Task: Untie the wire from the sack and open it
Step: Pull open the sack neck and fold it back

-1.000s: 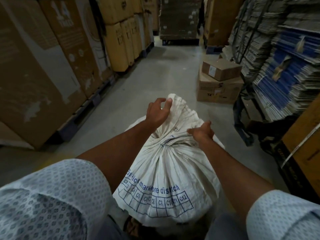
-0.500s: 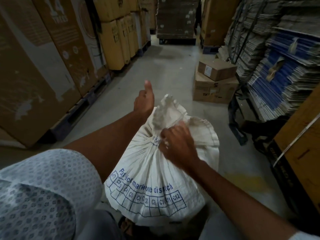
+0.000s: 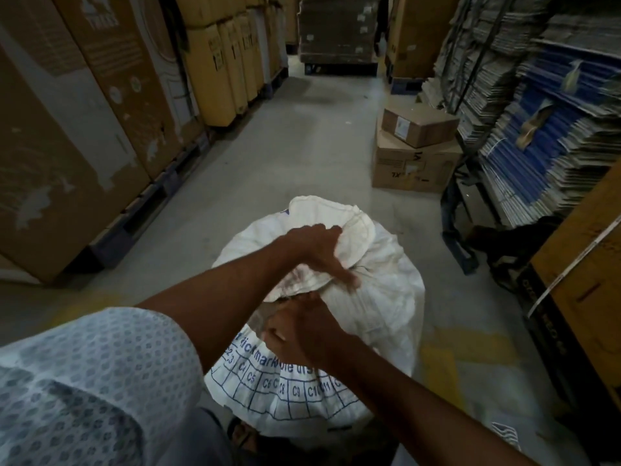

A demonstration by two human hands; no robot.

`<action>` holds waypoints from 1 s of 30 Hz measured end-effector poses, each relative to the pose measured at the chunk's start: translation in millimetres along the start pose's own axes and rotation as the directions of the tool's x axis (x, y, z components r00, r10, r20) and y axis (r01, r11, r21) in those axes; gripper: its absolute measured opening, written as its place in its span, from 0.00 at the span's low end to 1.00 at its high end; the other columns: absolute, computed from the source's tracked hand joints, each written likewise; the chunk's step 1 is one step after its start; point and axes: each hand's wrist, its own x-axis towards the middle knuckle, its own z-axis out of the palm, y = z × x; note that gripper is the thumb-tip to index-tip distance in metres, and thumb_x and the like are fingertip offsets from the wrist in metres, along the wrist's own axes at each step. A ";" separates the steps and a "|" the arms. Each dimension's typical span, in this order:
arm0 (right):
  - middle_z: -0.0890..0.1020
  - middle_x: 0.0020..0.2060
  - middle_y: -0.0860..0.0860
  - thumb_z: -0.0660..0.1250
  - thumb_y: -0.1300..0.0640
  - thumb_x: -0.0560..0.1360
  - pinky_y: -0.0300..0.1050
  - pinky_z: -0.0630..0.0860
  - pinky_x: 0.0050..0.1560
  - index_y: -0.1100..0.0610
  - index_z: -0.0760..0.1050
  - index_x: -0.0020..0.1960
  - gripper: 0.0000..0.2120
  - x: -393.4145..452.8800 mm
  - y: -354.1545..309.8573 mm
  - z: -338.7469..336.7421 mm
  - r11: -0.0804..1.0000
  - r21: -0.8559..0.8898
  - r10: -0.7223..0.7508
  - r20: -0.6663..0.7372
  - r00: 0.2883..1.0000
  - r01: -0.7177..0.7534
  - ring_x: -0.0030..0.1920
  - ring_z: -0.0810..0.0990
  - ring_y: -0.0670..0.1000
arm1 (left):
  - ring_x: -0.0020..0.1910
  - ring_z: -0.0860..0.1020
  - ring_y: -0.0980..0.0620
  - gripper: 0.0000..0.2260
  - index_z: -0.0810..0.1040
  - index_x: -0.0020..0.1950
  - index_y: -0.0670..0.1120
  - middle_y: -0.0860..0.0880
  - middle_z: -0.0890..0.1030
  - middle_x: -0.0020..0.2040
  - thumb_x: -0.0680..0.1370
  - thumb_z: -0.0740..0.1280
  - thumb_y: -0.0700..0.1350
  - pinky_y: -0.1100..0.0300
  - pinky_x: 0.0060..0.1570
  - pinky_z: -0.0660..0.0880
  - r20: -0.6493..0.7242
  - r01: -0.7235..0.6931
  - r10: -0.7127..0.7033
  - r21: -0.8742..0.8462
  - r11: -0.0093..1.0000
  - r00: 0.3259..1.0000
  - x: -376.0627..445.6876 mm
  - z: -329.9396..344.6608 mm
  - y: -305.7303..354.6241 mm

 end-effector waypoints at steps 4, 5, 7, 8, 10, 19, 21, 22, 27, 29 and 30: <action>0.79 0.23 0.52 0.69 0.54 0.70 0.45 0.76 0.39 0.56 0.81 0.32 0.10 7.2 4.1 -5.8 0.999 0.036 0.031 0.008 0.999 -0.031 0.25 0.76 0.54 | 0.57 0.78 0.43 0.16 0.72 0.57 0.47 0.45 0.77 0.55 0.74 0.71 0.51 0.54 0.46 0.69 -0.274 0.079 -0.132 -0.194 0.978 0.953 11.8 14.6 -22.1; 0.81 0.25 0.52 0.69 0.53 0.71 0.45 0.76 0.38 0.56 0.81 0.32 0.12 7.6 10.1 -8.9 0.994 0.060 0.093 0.018 0.996 -0.094 0.26 0.78 0.53 | 0.56 0.78 0.45 0.11 0.74 0.55 0.46 0.46 0.78 0.53 0.76 0.69 0.49 0.55 0.46 0.69 -0.308 0.058 -0.193 -0.397 0.916 0.932 11.2 13.8 -31.7; 0.82 0.28 0.51 0.65 0.48 0.73 0.46 0.77 0.35 0.55 0.80 0.32 0.16 6.8 23.3 -14.4 0.936 0.148 0.314 0.061 0.947 -0.320 0.29 0.80 0.51 | 0.52 0.79 0.46 0.11 0.79 0.56 0.43 0.45 0.80 0.52 0.76 0.68 0.45 0.56 0.45 0.73 -0.280 0.018 -0.369 -0.775 0.632 0.886 8.6 15.9 -51.9; 0.80 0.27 0.51 0.64 0.46 0.72 0.47 0.75 0.33 0.55 0.76 0.29 0.18 7.0 29.7 -17.1 0.882 0.197 0.428 0.050 0.903 -0.429 0.28 0.78 0.49 | 0.50 0.81 0.45 0.10 0.81 0.55 0.42 0.43 0.82 0.52 0.75 0.68 0.43 0.56 0.45 0.75 -0.230 -0.002 -0.466 -0.898 0.440 0.854 5.6 18.7 -61.8; 0.70 0.22 0.49 0.65 0.48 0.70 0.46 0.67 0.30 0.55 0.63 0.24 0.21 10.1 41.5 -21.7 0.757 0.296 0.625 -0.069 0.778 -0.582 0.25 0.69 0.46 | 0.45 0.82 0.46 0.09 0.82 0.52 0.41 0.41 0.84 0.50 0.74 0.72 0.42 0.56 0.44 0.79 -0.098 -0.044 -0.589 -0.993 0.106 0.802 -2.8 28.2 -77.6; 0.72 0.64 0.56 0.67 0.38 0.72 0.53 0.74 0.58 0.57 0.69 0.66 0.30 32.9 97.0 -17.3 0.313 0.223 0.927 0.142 0.348 -0.923 0.61 0.76 0.60 | 0.62 0.75 0.39 0.43 0.63 0.71 0.38 0.40 0.72 0.66 0.67 0.78 0.58 0.50 0.46 0.80 0.104 0.324 -0.751 -0.934 0.152 0.652 -33.1 99.2 -121.8; 0.68 0.68 0.58 0.68 0.35 0.71 0.55 0.73 0.61 0.59 0.61 0.71 0.39 32.1 98.7 -11.1 0.233 0.204 0.932 0.231 0.278 -0.951 0.65 0.73 0.63 | 0.67 0.69 0.35 0.44 0.57 0.74 0.41 0.37 0.66 0.69 0.67 0.79 0.50 0.44 0.56 0.77 -0.026 0.447 -0.778 -0.807 0.387 0.628 -33.8 99.6 -121.4; 0.66 0.69 0.59 0.69 0.36 0.71 0.55 0.72 0.63 0.60 0.58 0.72 0.42 30.9 98.5 -8.0 0.206 0.203 0.934 0.252 0.254 -0.957 0.66 0.72 0.64 | 0.65 0.70 0.35 0.39 0.59 0.72 0.42 0.37 0.66 0.68 0.68 0.78 0.45 0.44 0.57 0.76 -0.144 0.465 -0.786 -0.737 0.490 0.601 -31.9 96.4 -119.7; 0.69 0.68 0.60 0.73 0.38 0.69 0.57 0.71 0.62 0.60 0.55 0.73 0.45 31.0 95.2 11.0 0.176 0.153 0.954 0.218 0.207 -0.972 0.66 0.73 0.65 | 0.58 0.79 0.39 0.22 0.68 0.64 0.44 0.42 0.80 0.58 0.77 0.64 0.58 0.46 0.55 0.77 -0.304 0.206 -0.607 -0.753 0.625 0.734 -13.0 69.6 -82.3; 0.72 0.67 0.60 0.73 0.40 0.70 0.57 0.71 0.61 0.60 0.57 0.72 0.42 32.1 94.3 17.1 0.205 0.115 0.949 0.219 0.227 -0.972 0.66 0.74 0.64 | 0.64 0.76 0.39 0.42 0.67 0.69 0.42 0.41 0.77 0.65 0.69 0.64 0.73 0.44 0.61 0.75 -0.116 0.269 -0.578 -0.801 0.535 0.807 -3.6 71.2 -64.2; 0.73 0.66 0.60 0.73 0.41 0.71 0.56 0.72 0.61 0.60 0.59 0.71 0.39 31.2 94.0 18.7 0.233 0.088 0.944 0.220 0.247 -0.968 0.65 0.75 0.64 | 0.66 0.74 0.39 0.45 0.66 0.70 0.41 0.41 0.75 0.66 0.67 0.67 0.73 0.45 0.63 0.74 -0.081 0.294 -0.547 -0.773 0.562 0.833 -0.1 75.0 -57.8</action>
